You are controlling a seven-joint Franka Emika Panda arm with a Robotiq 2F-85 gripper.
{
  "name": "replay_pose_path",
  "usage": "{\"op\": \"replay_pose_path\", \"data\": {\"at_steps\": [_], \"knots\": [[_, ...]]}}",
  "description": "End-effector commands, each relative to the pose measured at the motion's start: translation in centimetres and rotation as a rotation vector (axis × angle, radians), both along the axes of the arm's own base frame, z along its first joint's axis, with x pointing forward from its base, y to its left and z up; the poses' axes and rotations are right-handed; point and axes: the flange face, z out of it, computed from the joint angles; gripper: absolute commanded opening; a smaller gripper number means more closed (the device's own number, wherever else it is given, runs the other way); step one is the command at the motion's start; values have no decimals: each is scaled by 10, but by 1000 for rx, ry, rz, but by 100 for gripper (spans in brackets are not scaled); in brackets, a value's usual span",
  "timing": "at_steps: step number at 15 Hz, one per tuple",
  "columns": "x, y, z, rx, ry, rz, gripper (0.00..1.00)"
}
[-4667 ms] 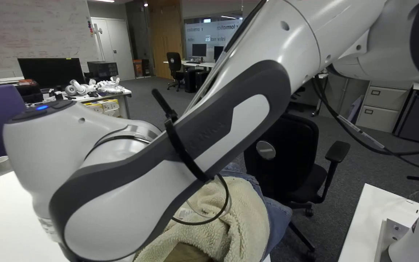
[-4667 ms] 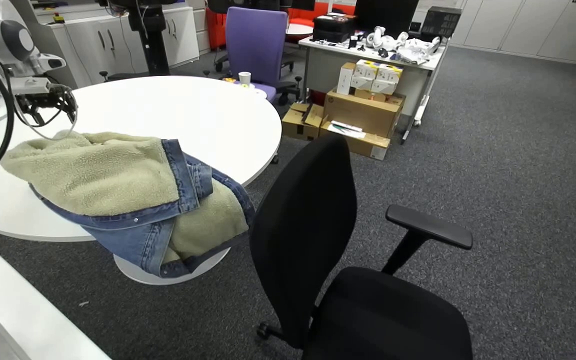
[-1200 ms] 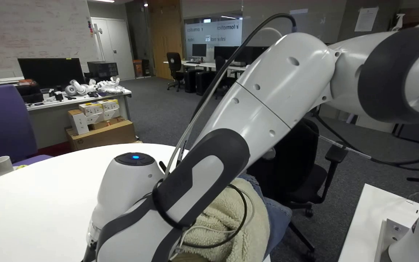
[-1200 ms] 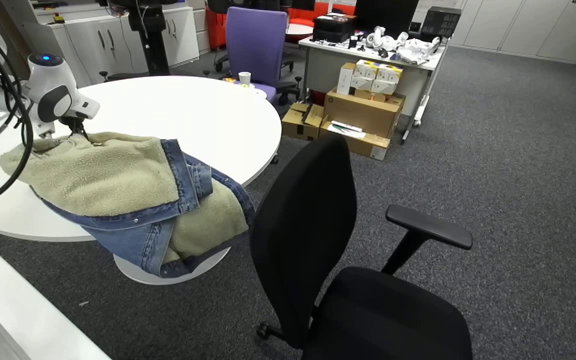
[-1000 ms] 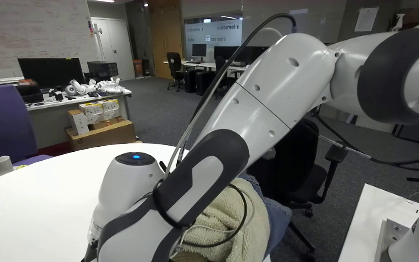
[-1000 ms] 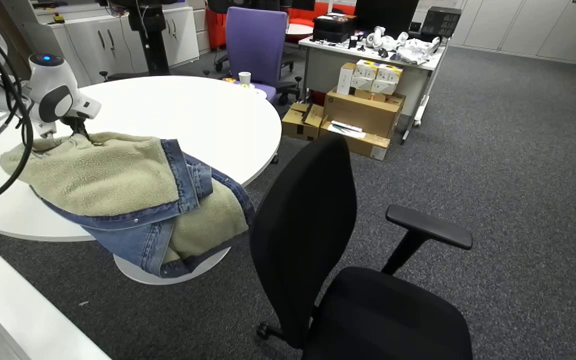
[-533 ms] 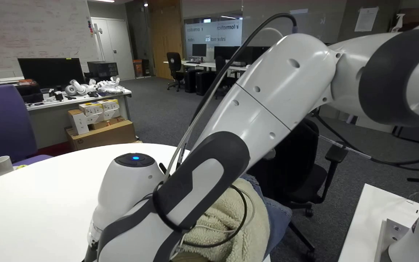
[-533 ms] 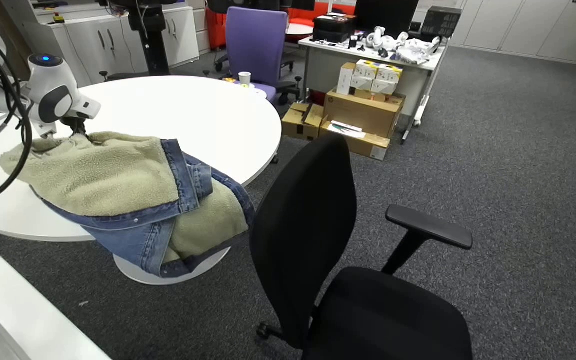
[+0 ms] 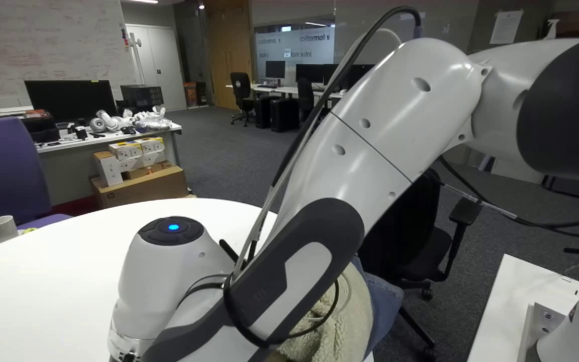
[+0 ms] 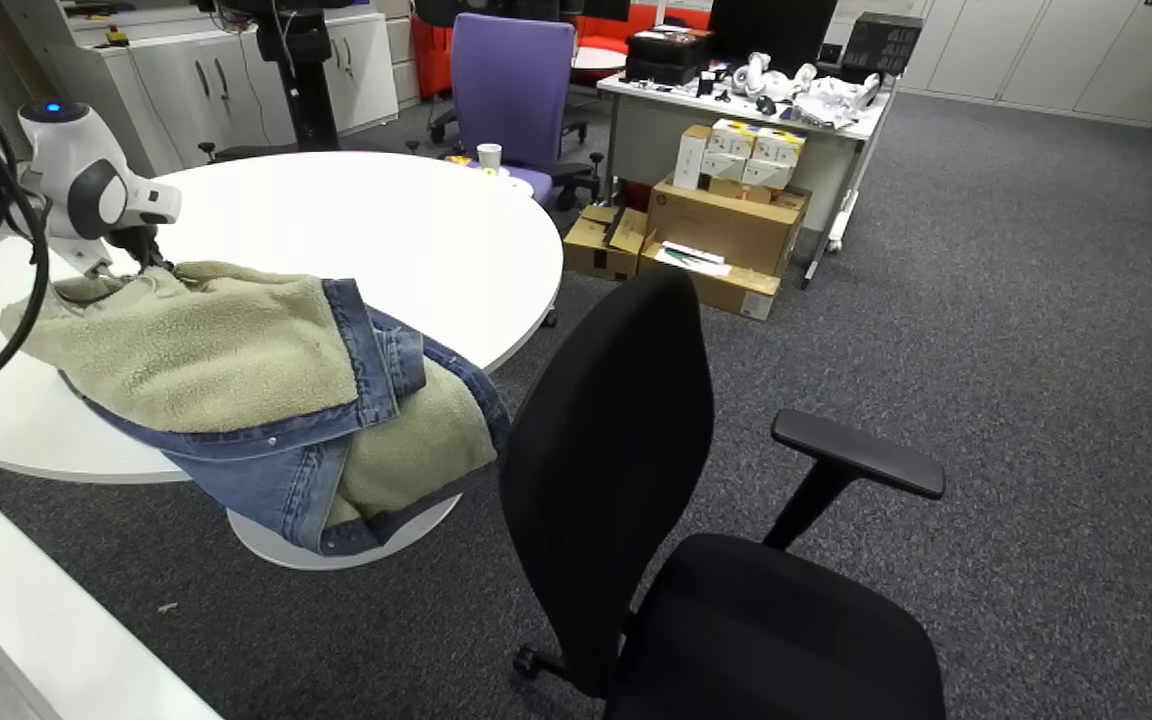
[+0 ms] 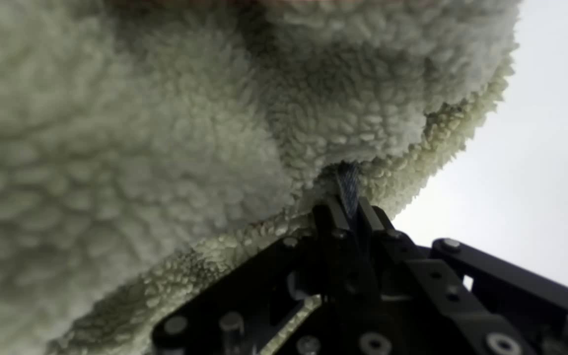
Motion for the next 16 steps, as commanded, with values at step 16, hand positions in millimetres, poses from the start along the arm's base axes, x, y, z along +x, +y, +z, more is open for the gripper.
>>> {"op": "replay_pose_path", "data": {"at_steps": [16], "knots": [[-83, -56, 200, -599, -10, 677, 2]]}}
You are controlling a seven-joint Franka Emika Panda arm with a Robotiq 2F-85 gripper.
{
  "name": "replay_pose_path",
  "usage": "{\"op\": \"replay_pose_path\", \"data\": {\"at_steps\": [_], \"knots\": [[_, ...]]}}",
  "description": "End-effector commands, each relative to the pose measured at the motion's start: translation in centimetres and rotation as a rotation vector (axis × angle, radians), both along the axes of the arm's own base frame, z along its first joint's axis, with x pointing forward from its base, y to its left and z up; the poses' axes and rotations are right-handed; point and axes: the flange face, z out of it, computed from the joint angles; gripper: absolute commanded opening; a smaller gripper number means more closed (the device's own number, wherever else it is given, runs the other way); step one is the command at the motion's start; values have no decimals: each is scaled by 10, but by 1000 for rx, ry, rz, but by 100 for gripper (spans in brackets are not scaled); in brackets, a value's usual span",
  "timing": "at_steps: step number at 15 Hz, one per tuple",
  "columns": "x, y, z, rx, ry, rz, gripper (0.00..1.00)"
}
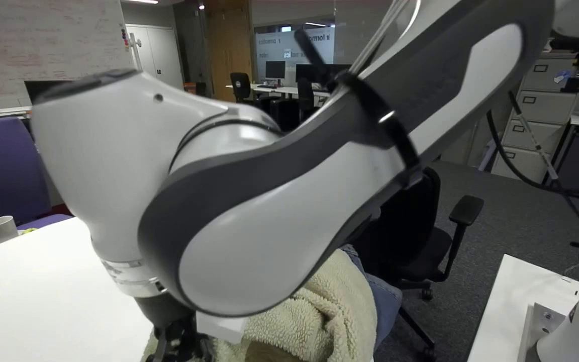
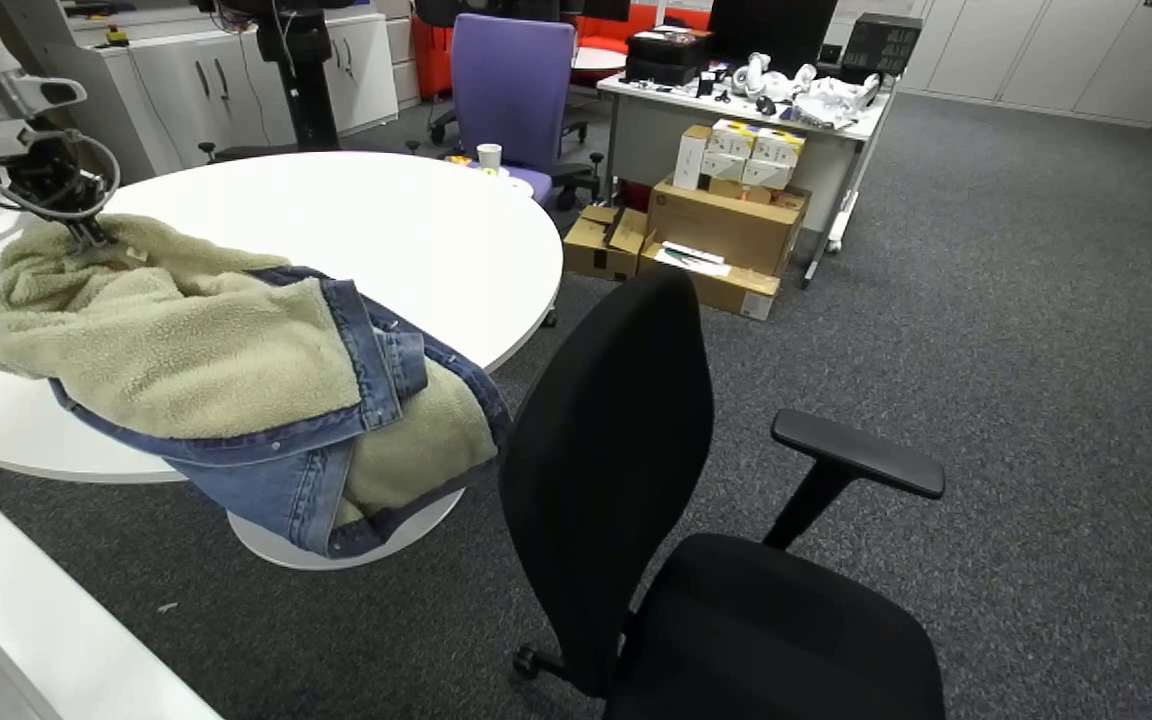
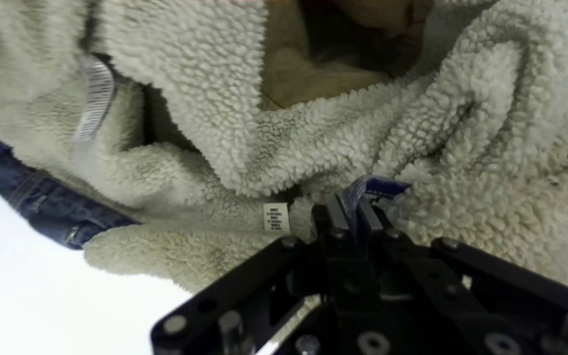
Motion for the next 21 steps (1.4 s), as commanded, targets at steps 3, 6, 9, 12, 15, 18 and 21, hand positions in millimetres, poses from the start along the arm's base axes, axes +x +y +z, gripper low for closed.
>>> {"op": "replay_pose_path", "data": {"at_steps": [3, 6, 9, 12, 15, 18, 21], "knots": [[-9, -26, 72, -73, -99, 133, 2], [-4, -30, 96, -35, -154, 131, 2], [7, -39, 120, 56, -205, 86, 2], [1, -41, 156, 142, -293, 78, 2], [-16, -47, 187, 174, -346, 93, 2], [-30, -62, 201, 183, -378, 71, 2], [-35, -95, 191, 169, -371, 0, 2]]}}
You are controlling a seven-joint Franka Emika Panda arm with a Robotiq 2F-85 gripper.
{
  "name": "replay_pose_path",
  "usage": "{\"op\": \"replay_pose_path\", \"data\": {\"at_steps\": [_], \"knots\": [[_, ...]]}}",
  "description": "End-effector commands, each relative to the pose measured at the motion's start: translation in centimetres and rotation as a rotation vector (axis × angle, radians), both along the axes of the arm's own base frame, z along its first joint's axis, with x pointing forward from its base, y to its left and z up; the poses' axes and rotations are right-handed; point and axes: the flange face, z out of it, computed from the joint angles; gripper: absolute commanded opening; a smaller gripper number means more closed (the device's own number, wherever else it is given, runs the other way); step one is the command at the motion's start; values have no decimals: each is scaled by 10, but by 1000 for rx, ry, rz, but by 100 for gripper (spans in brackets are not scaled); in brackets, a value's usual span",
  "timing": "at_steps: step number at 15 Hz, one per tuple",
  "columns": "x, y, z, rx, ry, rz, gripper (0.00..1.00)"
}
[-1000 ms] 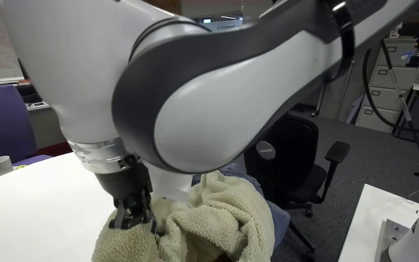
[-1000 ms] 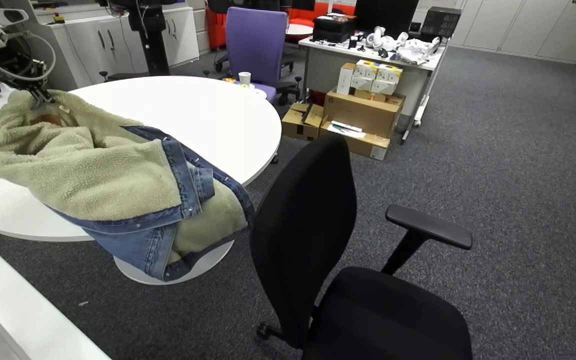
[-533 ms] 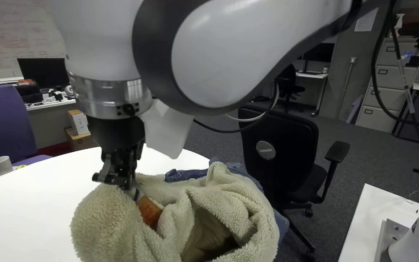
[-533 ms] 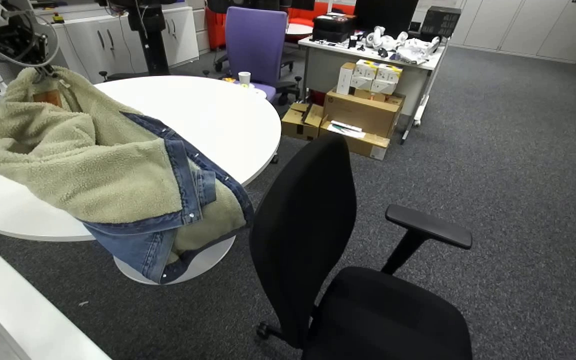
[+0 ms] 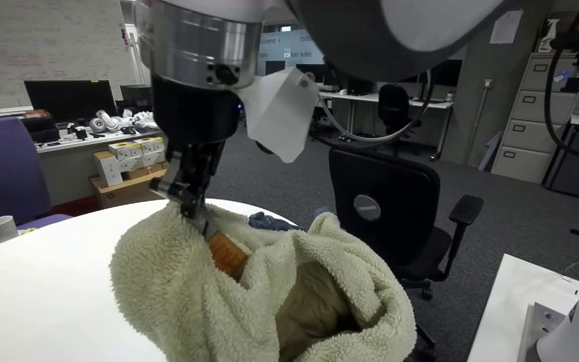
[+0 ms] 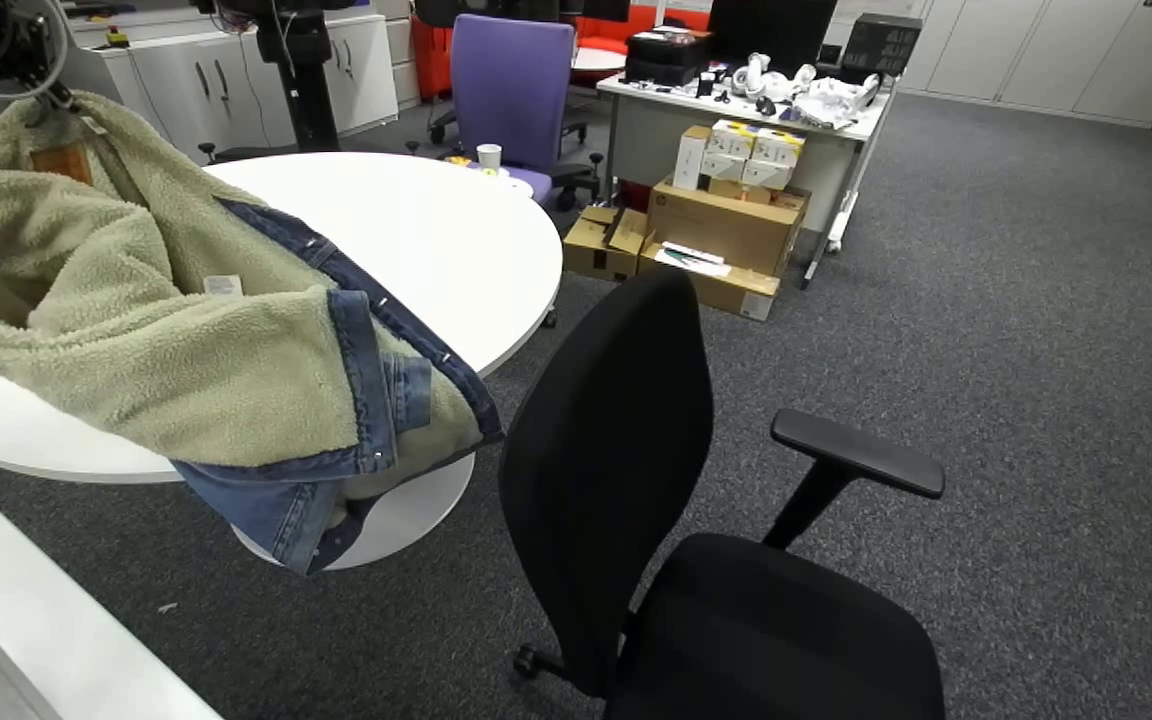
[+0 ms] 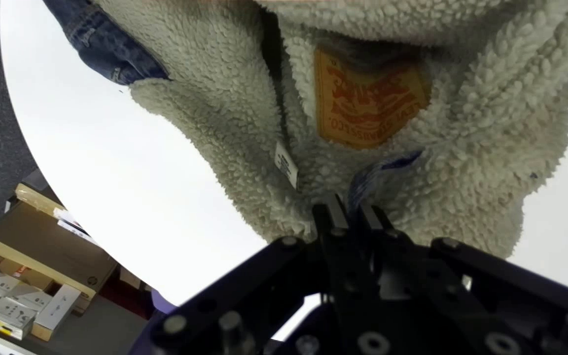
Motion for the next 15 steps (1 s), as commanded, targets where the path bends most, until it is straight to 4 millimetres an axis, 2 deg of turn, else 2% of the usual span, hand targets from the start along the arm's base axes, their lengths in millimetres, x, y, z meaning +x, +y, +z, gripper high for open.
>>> {"op": "replay_pose_path", "data": {"at_steps": [1, 4, 7, 11, 15], "knots": [[-15, -44, 9, 47, -58, -62, 2], [-15, -83, -7, 96, -66, -132, 2], [-8, -107, -32, 146, -62, -156, 2], [-8, -102, -74, 189, -50, -114, 2], [-14, -96, -83, 244, -79, -76, 2]]}}
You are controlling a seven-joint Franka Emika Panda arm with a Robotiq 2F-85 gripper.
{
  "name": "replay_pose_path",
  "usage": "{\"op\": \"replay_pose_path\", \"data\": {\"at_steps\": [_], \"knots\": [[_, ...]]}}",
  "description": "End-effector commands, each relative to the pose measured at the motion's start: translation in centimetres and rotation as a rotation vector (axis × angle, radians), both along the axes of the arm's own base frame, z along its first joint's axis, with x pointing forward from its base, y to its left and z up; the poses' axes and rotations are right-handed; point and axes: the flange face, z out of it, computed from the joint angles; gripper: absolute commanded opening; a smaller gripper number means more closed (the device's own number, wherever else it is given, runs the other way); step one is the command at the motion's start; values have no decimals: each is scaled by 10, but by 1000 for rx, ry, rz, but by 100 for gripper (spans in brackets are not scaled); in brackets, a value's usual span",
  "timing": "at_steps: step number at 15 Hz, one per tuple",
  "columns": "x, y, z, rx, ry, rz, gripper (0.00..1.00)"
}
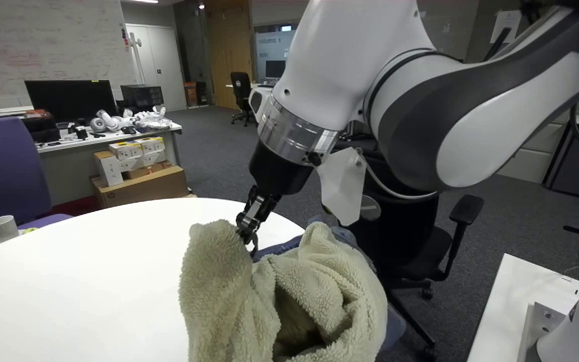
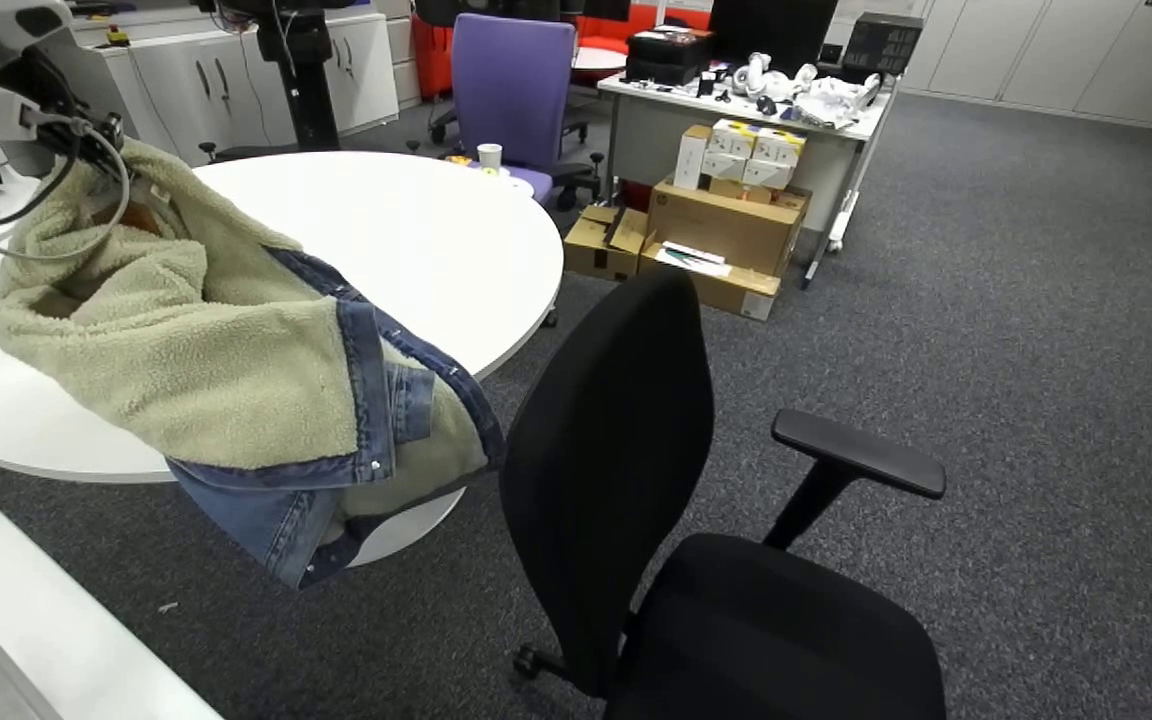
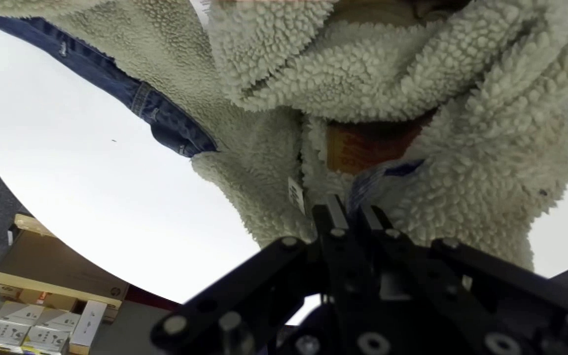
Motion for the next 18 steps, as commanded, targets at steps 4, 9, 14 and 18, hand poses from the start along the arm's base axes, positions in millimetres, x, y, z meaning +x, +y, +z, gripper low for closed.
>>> {"op": "replay_pose_path", "data": {"at_steps": [4, 9, 14, 18], "knots": [[-6, -6, 7, 85, -75, 26, 2], [-2, 2, -1, 72, -50, 24, 8], [-2, 2, -1, 72, -50, 24, 8], [19, -15, 29, 100, -95, -48, 2]]}}
